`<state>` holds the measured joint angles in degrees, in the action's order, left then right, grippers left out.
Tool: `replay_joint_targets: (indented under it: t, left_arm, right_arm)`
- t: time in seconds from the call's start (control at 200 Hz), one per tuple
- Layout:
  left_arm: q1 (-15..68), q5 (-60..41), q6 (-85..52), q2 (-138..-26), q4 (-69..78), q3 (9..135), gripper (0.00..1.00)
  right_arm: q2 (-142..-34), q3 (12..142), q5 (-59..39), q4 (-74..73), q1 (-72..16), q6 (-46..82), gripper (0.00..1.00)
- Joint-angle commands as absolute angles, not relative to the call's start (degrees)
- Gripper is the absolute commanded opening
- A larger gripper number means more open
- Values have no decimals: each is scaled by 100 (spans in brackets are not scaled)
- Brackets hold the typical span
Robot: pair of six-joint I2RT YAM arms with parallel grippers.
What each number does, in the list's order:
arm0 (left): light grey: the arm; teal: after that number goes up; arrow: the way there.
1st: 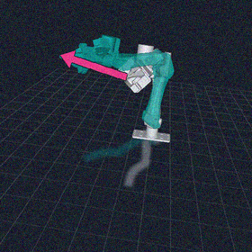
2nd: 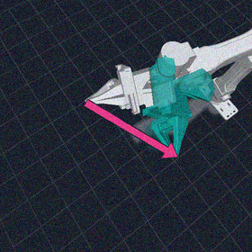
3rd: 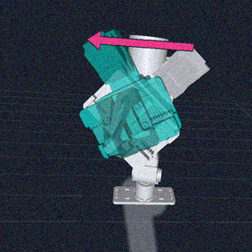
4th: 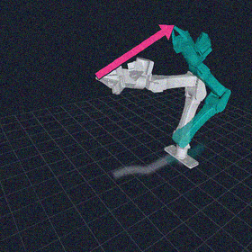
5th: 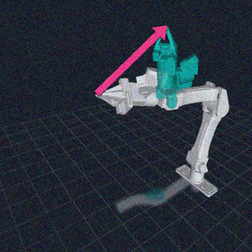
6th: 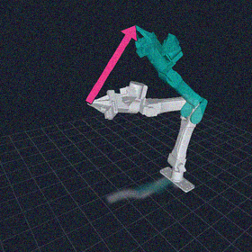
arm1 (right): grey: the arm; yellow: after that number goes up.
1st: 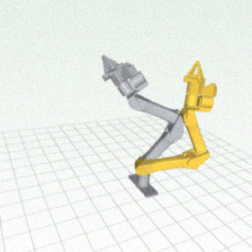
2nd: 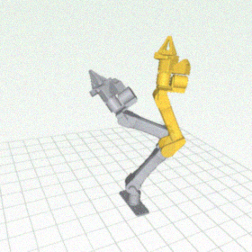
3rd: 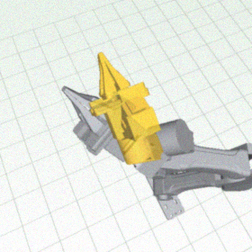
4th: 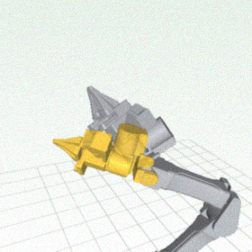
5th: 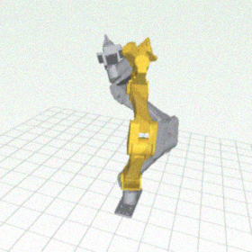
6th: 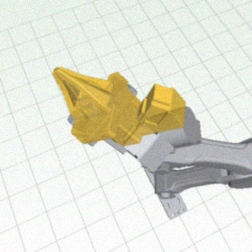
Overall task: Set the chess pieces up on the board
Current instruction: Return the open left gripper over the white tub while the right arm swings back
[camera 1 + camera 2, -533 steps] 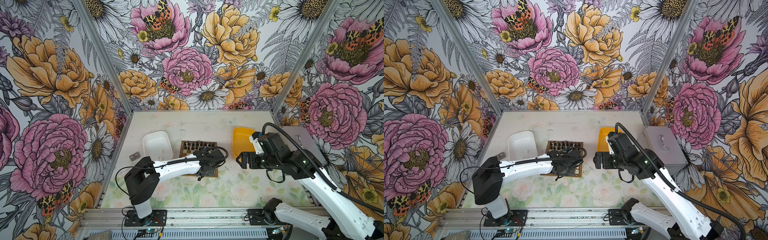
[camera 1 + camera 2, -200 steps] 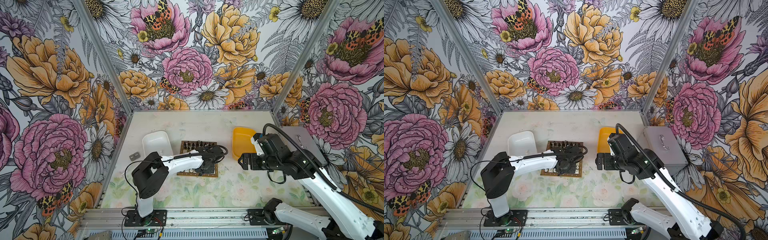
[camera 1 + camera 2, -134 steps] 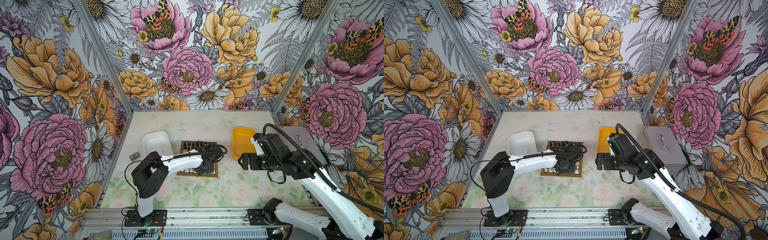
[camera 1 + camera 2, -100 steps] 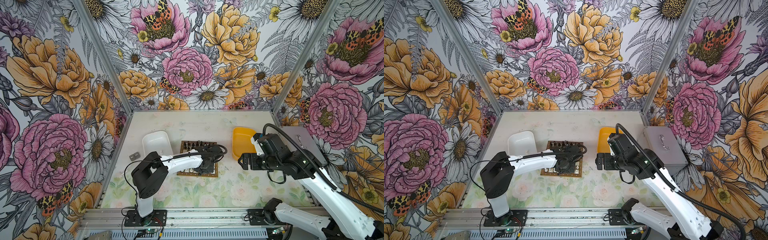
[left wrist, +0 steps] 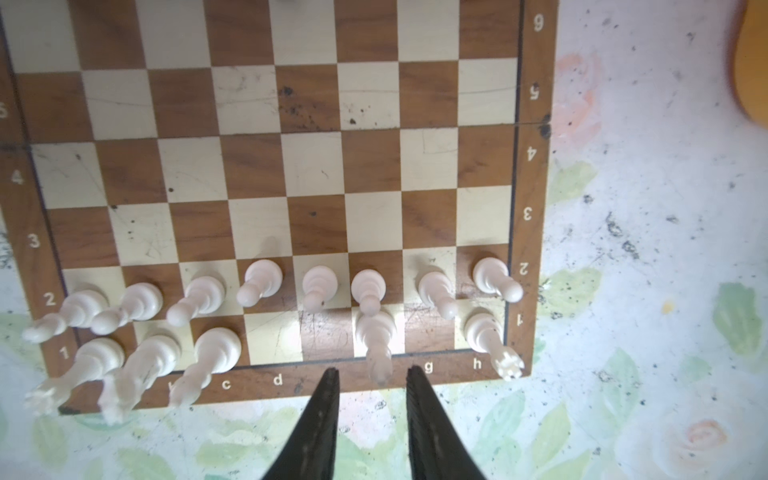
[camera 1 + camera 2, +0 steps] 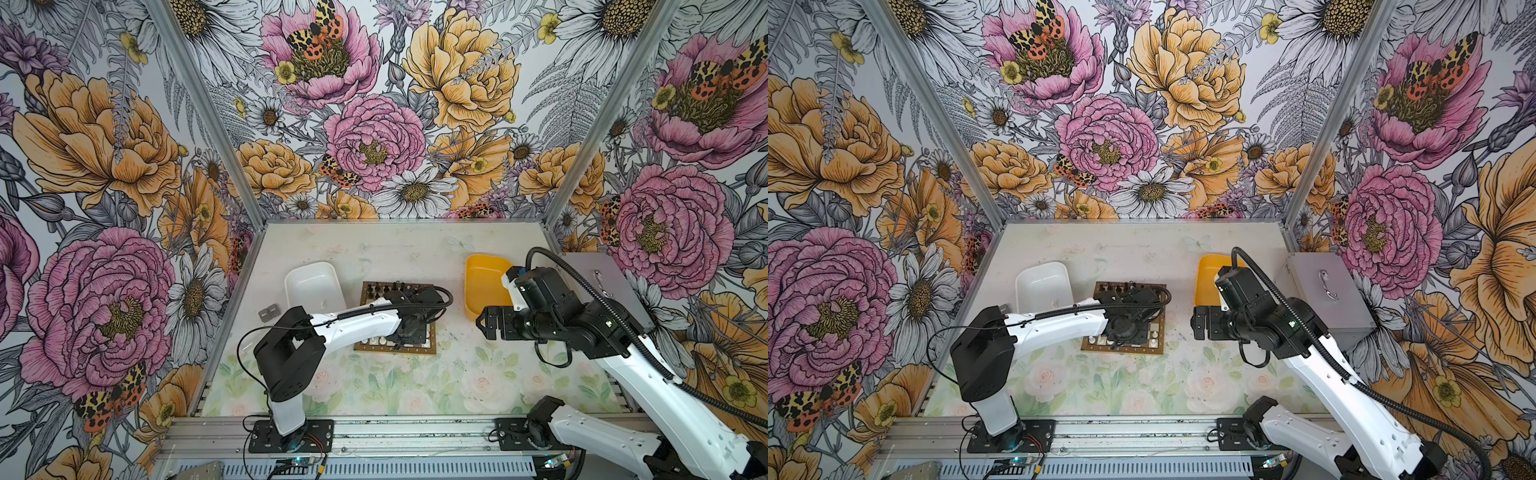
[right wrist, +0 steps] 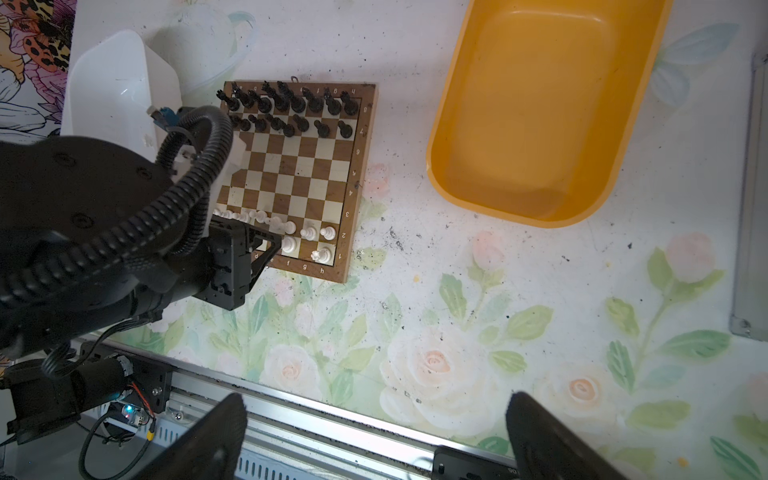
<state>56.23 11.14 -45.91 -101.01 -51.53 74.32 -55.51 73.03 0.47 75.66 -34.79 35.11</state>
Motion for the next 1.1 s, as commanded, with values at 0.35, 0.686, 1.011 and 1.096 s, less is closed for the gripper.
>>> replay_joint_targets:
  t: [0.35, 0.686, 1.011, 1.096]
  left_arm:
    - [4452, 1827, -4491, -8215, -6138, 7422, 42]
    - [1929, 1450, -3176, -7929, -5879, 6725, 45]
    - [988, 626, -2301, -8758, -4788, 6363, 38]
    - [882, 499, -2121, -8971, -4614, 6366, 35]
  right_arm:
    - [-6343, 7813, -91, 7048, -3549, 3385, 100]
    - [-8186, 8990, -349, 6393, -3595, 3044, 100]
    - [-9501, 10199, -541, 6374, -3595, 2993, 100]
    - [-9617, 10327, -558, 6378, -3578, 2988, 100]
